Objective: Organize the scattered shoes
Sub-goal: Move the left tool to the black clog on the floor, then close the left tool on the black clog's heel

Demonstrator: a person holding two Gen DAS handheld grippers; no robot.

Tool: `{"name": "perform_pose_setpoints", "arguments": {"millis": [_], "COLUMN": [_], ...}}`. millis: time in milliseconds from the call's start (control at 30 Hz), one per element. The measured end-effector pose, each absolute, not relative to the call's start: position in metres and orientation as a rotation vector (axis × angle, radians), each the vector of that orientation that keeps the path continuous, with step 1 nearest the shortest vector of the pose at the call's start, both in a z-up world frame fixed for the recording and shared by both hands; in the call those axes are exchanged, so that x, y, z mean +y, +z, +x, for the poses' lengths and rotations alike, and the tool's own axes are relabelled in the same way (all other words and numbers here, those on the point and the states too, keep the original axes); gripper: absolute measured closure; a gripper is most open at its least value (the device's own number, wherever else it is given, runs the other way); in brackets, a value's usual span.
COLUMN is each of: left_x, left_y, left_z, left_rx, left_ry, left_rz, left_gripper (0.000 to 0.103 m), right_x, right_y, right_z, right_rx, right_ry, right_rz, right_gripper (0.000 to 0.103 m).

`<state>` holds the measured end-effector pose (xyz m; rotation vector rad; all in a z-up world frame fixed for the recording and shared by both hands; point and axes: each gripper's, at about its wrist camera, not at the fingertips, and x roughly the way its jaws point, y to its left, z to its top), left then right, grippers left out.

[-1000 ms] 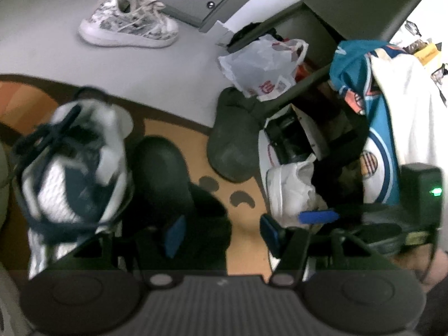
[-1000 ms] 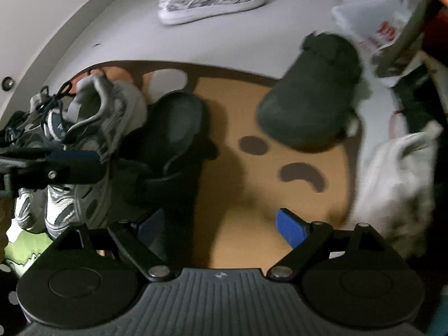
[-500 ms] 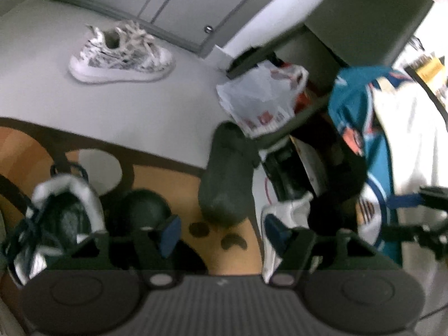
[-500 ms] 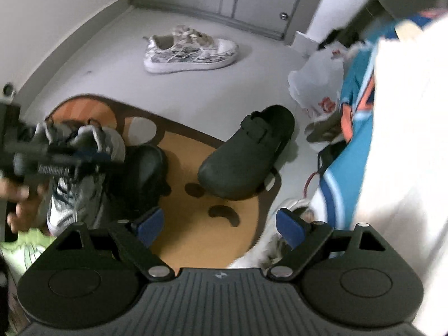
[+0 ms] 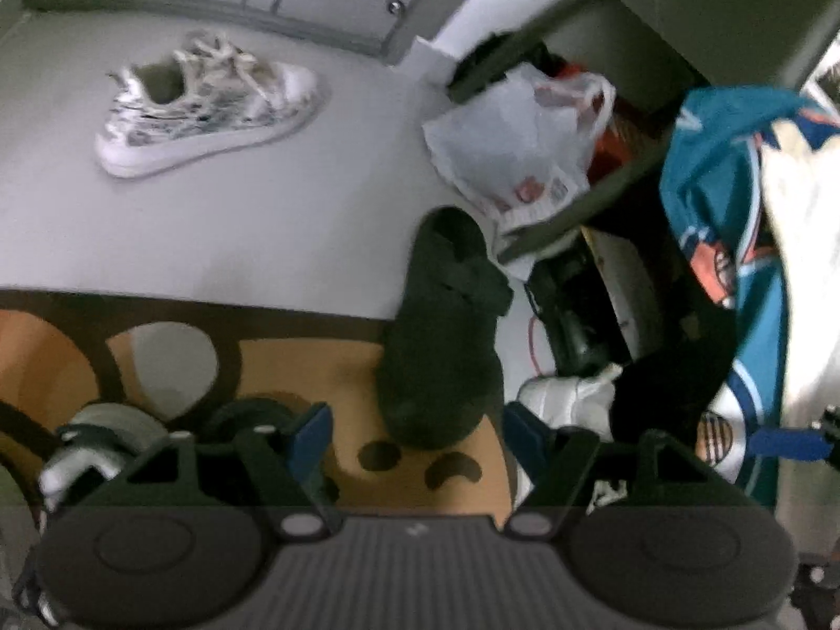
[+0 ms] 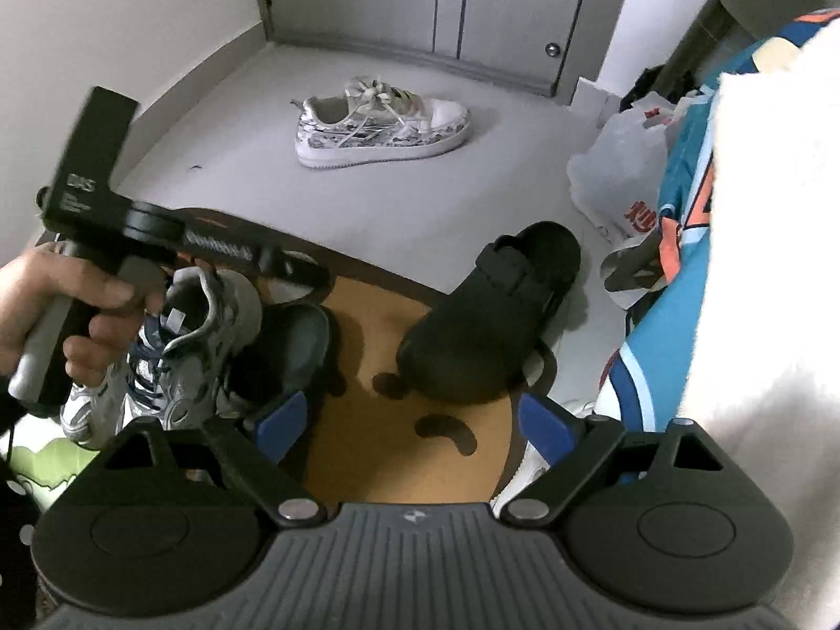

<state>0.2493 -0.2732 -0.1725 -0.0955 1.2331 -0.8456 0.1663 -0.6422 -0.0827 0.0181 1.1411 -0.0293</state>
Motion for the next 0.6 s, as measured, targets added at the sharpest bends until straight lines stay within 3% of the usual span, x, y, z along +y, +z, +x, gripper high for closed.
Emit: {"name": "perform_pose_setpoints", "arguments": {"millis": [400,600], "left_x": [-0.297,-0.313], "left_y": [-0.174,-0.17], "left_z": [0.256,0.283], "left_rx": [1.212,1.185], "left_ry": [-0.868,-0.908], "left_rz": [0.033,0.019], "left_gripper": [0.03,0.03], "right_x": [-0.635,-0.658], "right_y": [-0.078,-0.078], "right_z": [0.168,0.165], "right_rx": [1.145,1.182], "right_ry": [-0.025,-0.097], "right_rz": [0.049,0.317], "right_gripper": [0.011,0.011]}}
